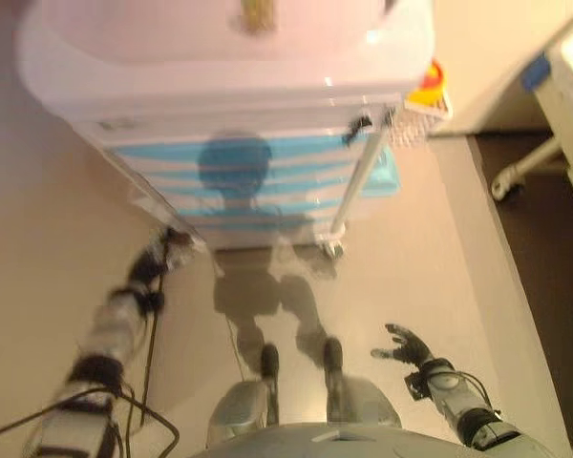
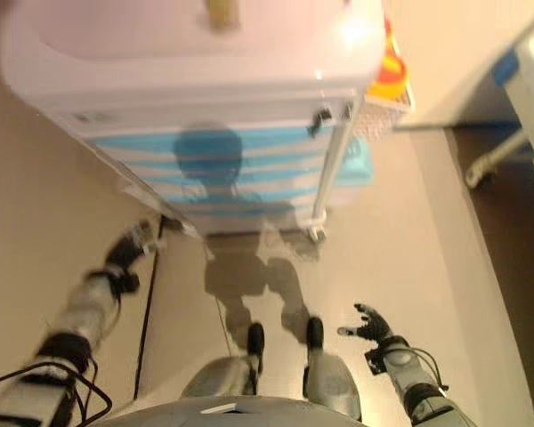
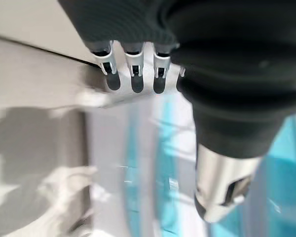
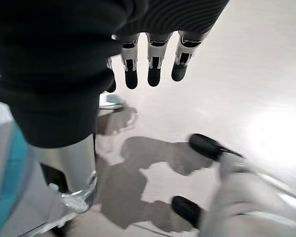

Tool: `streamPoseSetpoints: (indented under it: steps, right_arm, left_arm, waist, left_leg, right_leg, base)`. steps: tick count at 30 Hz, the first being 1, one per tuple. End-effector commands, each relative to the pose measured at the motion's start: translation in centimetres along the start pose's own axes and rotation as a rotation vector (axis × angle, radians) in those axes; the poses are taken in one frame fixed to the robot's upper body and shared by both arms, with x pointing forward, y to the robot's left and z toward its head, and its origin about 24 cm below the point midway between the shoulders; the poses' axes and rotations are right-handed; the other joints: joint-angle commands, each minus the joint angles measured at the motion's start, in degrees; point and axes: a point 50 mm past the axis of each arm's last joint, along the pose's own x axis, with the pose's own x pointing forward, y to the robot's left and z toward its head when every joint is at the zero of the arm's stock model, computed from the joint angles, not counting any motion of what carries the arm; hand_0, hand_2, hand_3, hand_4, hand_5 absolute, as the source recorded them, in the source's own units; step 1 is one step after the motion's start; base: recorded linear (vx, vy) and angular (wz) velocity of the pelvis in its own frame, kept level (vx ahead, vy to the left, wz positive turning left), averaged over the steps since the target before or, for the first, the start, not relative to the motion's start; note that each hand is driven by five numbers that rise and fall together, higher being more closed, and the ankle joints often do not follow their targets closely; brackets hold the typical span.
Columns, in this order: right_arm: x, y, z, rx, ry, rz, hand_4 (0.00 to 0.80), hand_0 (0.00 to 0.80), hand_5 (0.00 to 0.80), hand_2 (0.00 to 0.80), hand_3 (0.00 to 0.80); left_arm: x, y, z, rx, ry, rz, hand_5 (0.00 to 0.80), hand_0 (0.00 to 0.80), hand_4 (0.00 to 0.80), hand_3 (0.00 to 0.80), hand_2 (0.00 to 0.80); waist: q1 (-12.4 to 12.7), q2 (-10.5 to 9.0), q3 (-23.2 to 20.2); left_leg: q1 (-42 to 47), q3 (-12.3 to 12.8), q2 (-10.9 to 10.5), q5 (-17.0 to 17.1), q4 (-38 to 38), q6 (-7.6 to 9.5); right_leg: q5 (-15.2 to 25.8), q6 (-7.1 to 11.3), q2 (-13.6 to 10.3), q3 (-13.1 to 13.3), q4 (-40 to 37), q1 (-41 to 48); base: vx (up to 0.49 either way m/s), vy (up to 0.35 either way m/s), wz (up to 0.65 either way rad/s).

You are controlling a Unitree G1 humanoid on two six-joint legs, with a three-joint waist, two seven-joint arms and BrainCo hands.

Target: Open the drawer and pick up the medicine

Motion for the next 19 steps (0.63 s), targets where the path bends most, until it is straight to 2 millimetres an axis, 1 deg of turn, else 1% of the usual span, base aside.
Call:
streamPoseSetpoints:
  steps: [1,2,4,5,7,9,10,12,14,15,17,19]
  right_arm:
    - [-0.8,-0.4,-2.2,0.006,0.07,-0.012,0.0,0.0,0.0,0.0,0.0]
    - [-0.9,-0.6,-2.4,0.015,0.088,-0.018,0.0,0.0,0.0,0.0,0.0]
    - [-0.9,-0.7,-2.7,0.027,0.101,-0.024,0.0,0.0,0.0,0.0,0.0]
    - [-1.0,-0.7,-3.0,0.038,0.115,-0.027,0.0,0.0,0.0,0.0,0.0]
    - [-1.1,-0.5,-3.5,0.069,0.137,-0.026,0.0,0.0,0.0,0.0,0.0]
    - [-1.2,-0.2,-3.7,0.097,0.147,-0.02,0.0,0.0,0.0,0.0,0.0]
    - [-1.2,0.3,-3.9,0.125,0.151,-0.012,0.0,0.0,0.0,0.0,0.0]
    - [-1.2,1.0,-4.1,0.185,0.162,0.006,0.0,0.0,0.0,0.0,0.0]
    - [-1.3,2.1,-4.6,0.248,0.182,0.034,0.0,0.0,0.0,0.0,0.0]
    - [-1.4,2.5,-4.8,0.257,0.188,0.044,0.0,0.0,0.0,0.0,0.0]
    - [-1.5,3.1,-5.1,0.256,0.209,0.045,0.0,0.0,0.0,0.0,0.0]
    - [-1.5,3.3,-5.2,0.252,0.217,0.051,0.0,0.0,0.0,0.0,0.0]
  left_arm:
    - [-0.4,1.0,-1.4,0.022,0.021,0.045,0.0,0.0,0.0,0.0,0.0]
    - [-1.1,0.8,-3.5,0.012,0.088,0.044,0.0,0.0,0.0,0.0,0.0]
    - [-1.6,0.7,-4.9,-0.011,0.141,0.044,0.0,0.0,0.0,0.0,0.0]
    - [-2.3,0.6,-6.7,-0.02,0.201,0.055,0.0,0.0,0.0,0.0,0.0]
    - [-3.4,0.3,-9.0,-0.006,0.288,0.045,0.0,0.0,0.0,0.0,0.0]
    - [-4.1,-0.3,-10.4,-0.007,0.342,0.022,0.0,0.0,0.0,0.0,0.0]
    - [-4.6,-0.7,-11.4,0.004,0.376,0.03,0.0,0.0,0.0,0.0,0.0]
    - [-5.0,-1.4,-12.3,0.004,0.408,0.015,0.0,0.0,0.0,0.0,0.0]
    - [-5.4,-3.0,-13.1,0.002,0.427,-0.047,0.0,0.0,0.0,0.0,0.0]
    - [-5.6,-3.6,-13.4,-0.009,0.441,-0.04,0.0,0.0,0.0,0.0,0.0]
    - [-5.6,-4.6,-13.5,0.004,0.433,-0.09,0.0,0.0,0.0,0.0,0.0]
    - [-5.3,-5.4,-13.3,0.011,0.418,-0.137,0.0,0.0,0.0,0.0,0.0]
  waist:
    - [1.7,0.07,-3.3]
    - [2.1,0.05,-4.0]
    - [2.3,0.01,-4.4]
    - [2.5,-0.12,-4.7]
    - [2.8,-0.4,-5.2]
    - [2.9,-0.56,-5.4]
    - [2.9,-0.66,-5.7]
    - [2.7,-0.87,-6.0]
    - [2.3,-1.06,-6.3]
    - [2.2,-1.06,-6.3]
    - [2.0,-1.08,-6.5]
    - [1.8,-1.07,-6.6]
  left_leg:
    - [-3.1,0.2,-1.1,-4.4,2.5,-0.96]
    - [-2.6,-0.1,-1.1,-4.4,2.4,-1.17]
    - [-2.2,-0.3,-1.1,-4.3,2.2,-1.31]
    - [-1.9,-0.5,-1.0,-4.2,2.1,-1.41]
    - [-1.5,-0.8,-1.0,-4.1,1.8,-1.51]
    - [-1.2,-1.0,-1.1,-4.0,1.6,-1.48]
    - [-0.9,-1.1,-1.1,-3.9,1.2,-1.49]
    - [-0.4,-0.9,-1.0,-3.8,0.7,-1.38]
    - [0.1,-0.6,-0.9,-3.7,0.0,-1.28]
    - [0.3,-0.5,-0.9,-3.7,-0.3,-1.23]
    - [0.7,-0.2,-0.9,-3.6,-0.9,-1.18]
    - [1.0,0.0,-0.9,-3.6,-1.4,-1.16]
  right_leg:
    - [-5.1,0.4,1.0,-1.0,5.9,-1.4]
    - [-5.4,0.18,1.1,-1.7,5.5,-0.5]
    - [-5.4,0.05,1.2,-2.2,5.1,0.1]
    - [-5.5,0.03,1.3,-2.6,4.8,0.6]
    - [-5.4,0.07,1.3,-3.2,4.2,1.4]
    - [-5.3,0.09,1.4,-3.5,3.9,1.8]
    - [-5.3,0.27,1.3,-3.7,3.7,2.1]
    - [-5.3,0.32,1.4,-3.7,3.6,2.3]
    - [-5.2,0.52,1.3,-3.6,3.4,2.5]
    - [-5.1,0.61,1.3,-3.5,3.3,2.6]
    - [-4.7,0.89,1.2,-3.5,2.9,2.7]
    - [-4.4,1.14,1.1,-3.4,2.4,2.9]
  base:
    - [-0.027,-0.027,0.29]
    - [-0.024,-0.02,0.21]
    - [-0.029,-0.019,0.29]
    - [-0.031,-0.026,0.33]
    - [-0.042,-0.032,0.23]
    - [-0.034,-0.025,0.22]
    - [-0.02,-0.029,0.16]
    - [-0.013,-0.032,0.08]
    - [0.0,0.0,0.0]
    - [0.0,0.0,0.0]
    - [0.0,0.0,0.0]
    - [-0.016,0.002,-0.01]
